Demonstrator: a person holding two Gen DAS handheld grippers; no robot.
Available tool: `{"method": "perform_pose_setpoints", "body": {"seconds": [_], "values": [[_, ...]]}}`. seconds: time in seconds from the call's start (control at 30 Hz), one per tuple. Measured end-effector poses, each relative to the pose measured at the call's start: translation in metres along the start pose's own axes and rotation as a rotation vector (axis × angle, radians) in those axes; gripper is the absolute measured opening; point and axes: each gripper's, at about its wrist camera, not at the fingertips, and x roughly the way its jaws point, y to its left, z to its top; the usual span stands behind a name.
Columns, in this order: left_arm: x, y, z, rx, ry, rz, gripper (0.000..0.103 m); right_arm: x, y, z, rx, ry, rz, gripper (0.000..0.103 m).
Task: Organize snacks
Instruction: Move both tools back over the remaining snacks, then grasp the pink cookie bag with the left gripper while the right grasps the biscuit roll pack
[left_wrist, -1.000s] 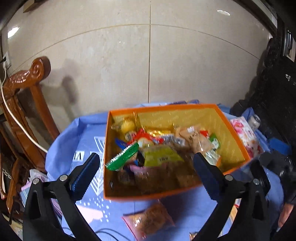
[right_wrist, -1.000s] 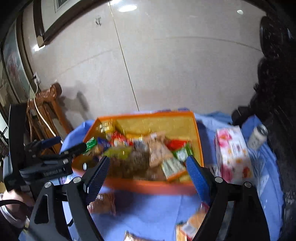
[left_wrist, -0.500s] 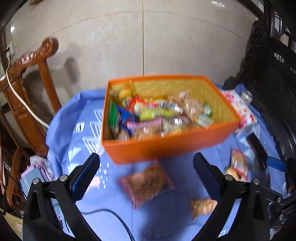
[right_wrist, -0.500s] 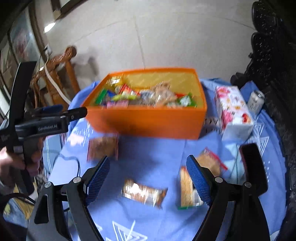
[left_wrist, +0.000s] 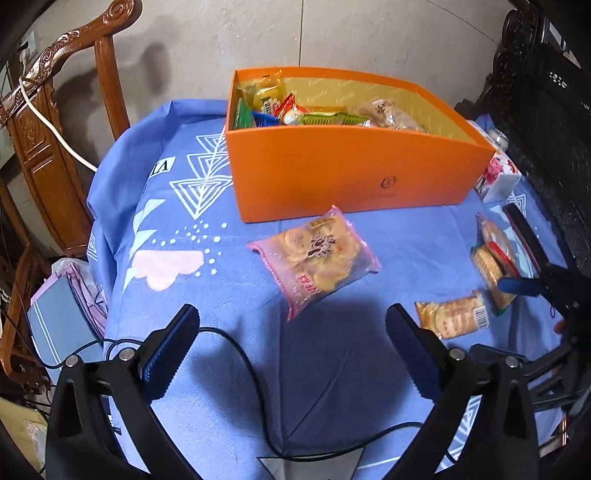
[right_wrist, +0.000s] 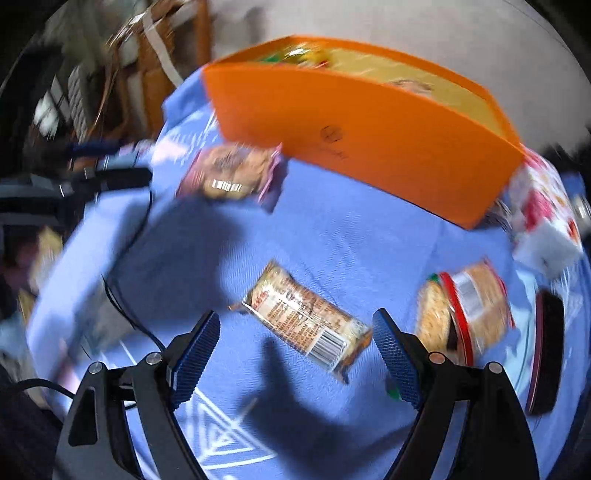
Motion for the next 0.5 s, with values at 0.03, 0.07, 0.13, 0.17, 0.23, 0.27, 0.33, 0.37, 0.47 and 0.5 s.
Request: {"method": "perform_pose_setpoints", "body": {"seconds": [0.03, 0.07, 0.13, 0.17, 0.23, 0.27, 0.33, 0.37, 0.47, 0.5], "values": [[0.001, 0.001, 0.000, 0.006, 0.002, 0.005, 0.099, 0.005, 0.001, 0.001, -0.038, 0.014, 0.007, 0.085], [0.001, 0.002, 0.000, 0.012, 0.002, 0.008, 0.099, 0.009, 0.002, 0.002, -0.064, 0.023, 0.012, 0.085], [0.003, 0.005, 0.001, 0.015, 0.001, 0.001, 0.099, 0.018, 0.002, 0.005, -0.122, 0.047, 0.024, 0.085], [0.004, 0.006, 0.002, 0.016, 0.001, -0.004, 0.099, 0.022, 0.002, 0.007, -0.144, 0.058, 0.026, 0.085], [0.008, 0.007, 0.004, 0.023, 0.004, -0.020, 0.099, 0.032, 0.000, 0.011, -0.179, 0.087, 0.043, 0.084], [0.010, 0.007, 0.005, 0.032, 0.006, -0.026, 0.099, 0.036, -0.002, 0.013, -0.186, 0.103, 0.058, 0.083], [0.017, 0.003, 0.008, 0.076, 0.007, -0.033, 0.099, 0.043, -0.004, 0.016, -0.202, 0.124, 0.076, 0.075], [0.019, 0.002, 0.009, 0.095, 0.005, -0.034, 0.099, 0.046, -0.004, 0.015, -0.212, 0.136, 0.081, 0.062], [0.028, -0.006, 0.014, 0.180, -0.007, -0.045, 0.099, 0.047, -0.007, 0.015, -0.235, 0.131, 0.083, 0.037], [0.031, -0.009, 0.015, 0.211, -0.011, -0.048, 0.099, 0.047, -0.010, 0.017, -0.220, 0.139, 0.089, 0.037]]}}
